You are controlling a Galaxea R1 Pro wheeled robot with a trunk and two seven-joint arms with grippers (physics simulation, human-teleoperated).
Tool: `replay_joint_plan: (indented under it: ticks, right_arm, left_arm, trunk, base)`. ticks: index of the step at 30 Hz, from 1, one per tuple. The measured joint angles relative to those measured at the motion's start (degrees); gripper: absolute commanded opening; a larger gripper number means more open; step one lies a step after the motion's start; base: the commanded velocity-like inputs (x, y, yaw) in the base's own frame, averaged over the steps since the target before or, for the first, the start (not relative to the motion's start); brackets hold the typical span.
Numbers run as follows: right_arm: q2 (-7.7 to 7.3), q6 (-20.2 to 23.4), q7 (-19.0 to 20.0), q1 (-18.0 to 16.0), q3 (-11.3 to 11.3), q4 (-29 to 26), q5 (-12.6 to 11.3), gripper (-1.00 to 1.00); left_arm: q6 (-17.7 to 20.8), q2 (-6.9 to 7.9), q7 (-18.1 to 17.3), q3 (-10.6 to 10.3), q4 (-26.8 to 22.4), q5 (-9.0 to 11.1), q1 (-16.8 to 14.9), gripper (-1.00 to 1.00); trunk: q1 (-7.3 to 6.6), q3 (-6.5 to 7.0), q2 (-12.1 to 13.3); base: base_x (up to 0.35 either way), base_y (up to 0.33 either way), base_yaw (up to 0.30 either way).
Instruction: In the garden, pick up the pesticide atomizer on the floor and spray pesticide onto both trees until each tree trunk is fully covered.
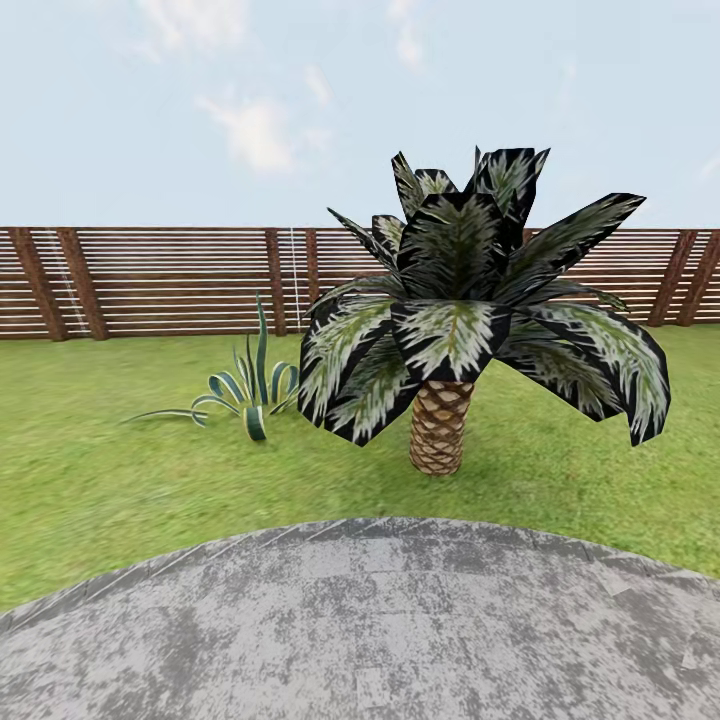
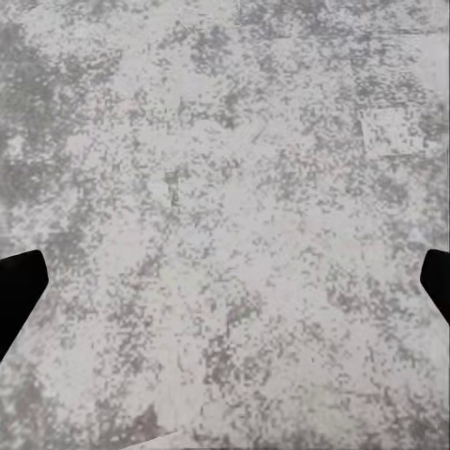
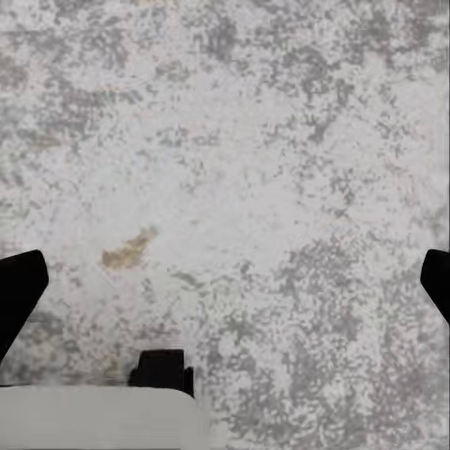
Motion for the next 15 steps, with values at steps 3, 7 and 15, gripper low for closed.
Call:
replay_joint_plan:
  ticks: [3,7,15]
  right_arm:
    - [0.22,-6.56,0.00,-1.51,0.01,-6.63,-0.19,1.00]
    - [0.47,-8.15,0.08,-4.22,0.04,-6.13,-0.20,1.00]
    - [0.48,-8.64,0.41,-5.09,0.29,-5.11,-0.08,1.00]
  left_arm:
    - [-0.15,0.33,-0.05,0.02,-0.31,0.00,-2.94,1.00]
    - [-0.20,1.40,-0.39,0.14,-0.33,0.05,-2.88,1.00]
    - [-0.72,2.46,-0.70,0.01,-0.08,0.04,-2.47,1.00]
  trunk:
    - [0.00,-0.01,0.00]
    - [0.00,-0.02,0.00]
    - [0.00,-0.02,0.00]
  base:
    - [0.000,0.000,0.000]
    - [0.000,0.000,0.000]
    - [0.000,0.000,0.000]
